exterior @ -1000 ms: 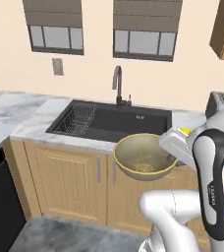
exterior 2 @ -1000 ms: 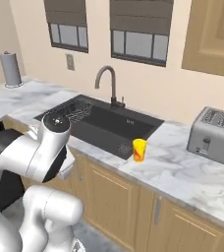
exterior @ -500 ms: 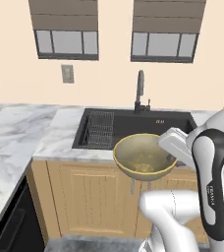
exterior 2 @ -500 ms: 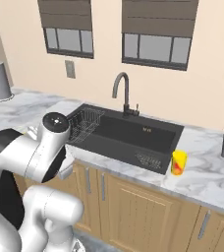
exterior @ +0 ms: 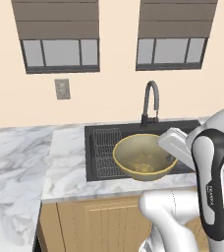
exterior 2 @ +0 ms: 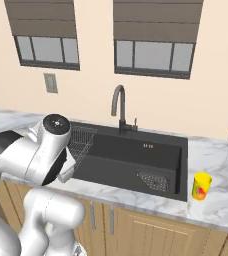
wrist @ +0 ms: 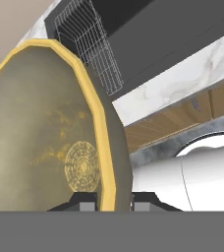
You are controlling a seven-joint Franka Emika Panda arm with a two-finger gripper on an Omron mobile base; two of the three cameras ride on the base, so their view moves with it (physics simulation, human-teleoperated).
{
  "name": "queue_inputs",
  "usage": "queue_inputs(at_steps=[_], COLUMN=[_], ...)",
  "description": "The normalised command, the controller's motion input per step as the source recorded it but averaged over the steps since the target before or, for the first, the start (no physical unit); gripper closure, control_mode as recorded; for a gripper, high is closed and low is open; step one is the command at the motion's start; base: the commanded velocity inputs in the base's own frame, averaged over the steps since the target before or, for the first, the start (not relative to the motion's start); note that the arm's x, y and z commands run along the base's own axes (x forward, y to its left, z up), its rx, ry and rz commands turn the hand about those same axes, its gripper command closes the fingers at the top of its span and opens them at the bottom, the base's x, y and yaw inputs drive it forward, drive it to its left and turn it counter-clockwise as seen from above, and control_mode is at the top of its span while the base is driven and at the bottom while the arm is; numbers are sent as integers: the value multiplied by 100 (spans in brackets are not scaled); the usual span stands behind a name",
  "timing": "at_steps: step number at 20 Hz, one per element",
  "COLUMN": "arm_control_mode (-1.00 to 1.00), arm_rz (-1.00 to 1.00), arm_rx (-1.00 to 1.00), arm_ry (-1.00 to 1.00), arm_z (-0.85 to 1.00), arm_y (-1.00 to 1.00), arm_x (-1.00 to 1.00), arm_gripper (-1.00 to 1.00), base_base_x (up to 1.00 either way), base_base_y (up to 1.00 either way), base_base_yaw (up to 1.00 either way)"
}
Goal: Pick the cup and bowl from the counter and place them on the counter next to the sink.
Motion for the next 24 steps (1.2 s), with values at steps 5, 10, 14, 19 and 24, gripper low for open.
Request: queue_inputs(at_steps=[5, 10, 14, 19, 24], arm_control_mode=[100, 100, 100, 100, 100], arm_rz=[0, 0, 0, 0, 0], arm_rx=[0, 0, 0, 0, 0], arm_ry=[0, 0, 0, 0, 0], arm_z=[0, 0, 0, 0, 0], arm_y=[0, 0, 0, 0, 0], arm_x=[0, 0, 0, 0, 0], arm_gripper=[100, 100, 100, 100, 100], base_base_x=[38, 13, 0, 0, 0], base_base_y=[25, 6, 0, 0, 0], base_base_yaw=[-4, 4, 0, 0, 0])
